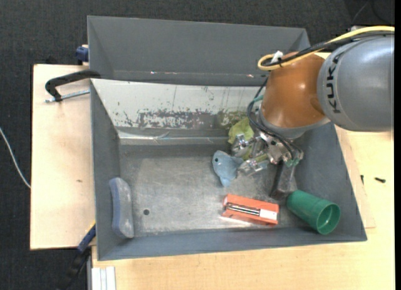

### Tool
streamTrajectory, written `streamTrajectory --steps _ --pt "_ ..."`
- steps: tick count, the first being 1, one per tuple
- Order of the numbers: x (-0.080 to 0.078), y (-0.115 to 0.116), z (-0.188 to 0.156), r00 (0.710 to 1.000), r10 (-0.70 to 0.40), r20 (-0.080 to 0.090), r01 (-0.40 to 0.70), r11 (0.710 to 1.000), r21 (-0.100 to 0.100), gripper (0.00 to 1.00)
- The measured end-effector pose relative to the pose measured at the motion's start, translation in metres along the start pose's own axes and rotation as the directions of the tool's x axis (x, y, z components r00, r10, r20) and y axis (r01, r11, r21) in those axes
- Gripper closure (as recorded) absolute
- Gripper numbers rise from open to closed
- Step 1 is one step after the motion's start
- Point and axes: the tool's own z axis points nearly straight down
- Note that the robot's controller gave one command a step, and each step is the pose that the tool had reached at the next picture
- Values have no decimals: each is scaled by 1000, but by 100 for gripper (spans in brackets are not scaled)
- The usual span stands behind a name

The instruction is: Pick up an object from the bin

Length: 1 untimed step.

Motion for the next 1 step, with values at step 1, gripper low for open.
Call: streamTrajectory --steps 1 --pt "0 0 0 1000 0 0 0 1000 0 100"
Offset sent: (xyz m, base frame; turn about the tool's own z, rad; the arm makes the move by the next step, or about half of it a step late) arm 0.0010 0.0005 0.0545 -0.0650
